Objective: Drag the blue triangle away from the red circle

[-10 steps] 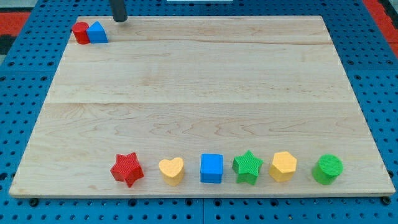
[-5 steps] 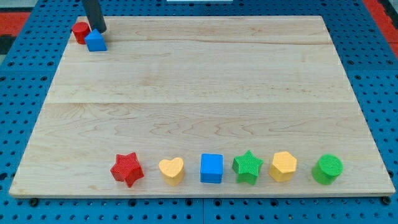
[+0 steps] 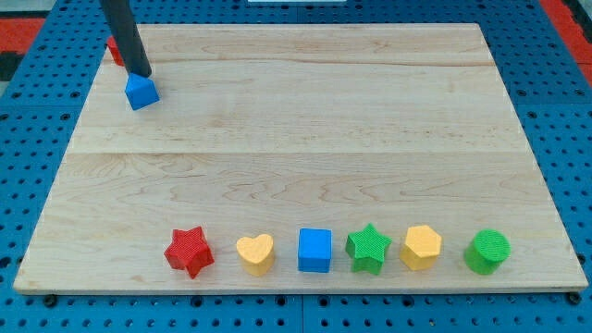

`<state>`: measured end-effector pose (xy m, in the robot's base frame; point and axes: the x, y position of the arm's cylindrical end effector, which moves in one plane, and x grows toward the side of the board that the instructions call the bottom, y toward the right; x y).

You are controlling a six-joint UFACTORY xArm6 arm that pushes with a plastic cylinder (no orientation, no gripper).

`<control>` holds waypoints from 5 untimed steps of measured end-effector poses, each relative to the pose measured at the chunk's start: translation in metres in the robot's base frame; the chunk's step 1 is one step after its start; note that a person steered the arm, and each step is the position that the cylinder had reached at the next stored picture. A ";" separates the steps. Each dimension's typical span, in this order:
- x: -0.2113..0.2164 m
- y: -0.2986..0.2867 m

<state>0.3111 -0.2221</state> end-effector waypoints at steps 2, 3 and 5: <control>0.012 0.045; 0.027 0.050; 0.003 0.050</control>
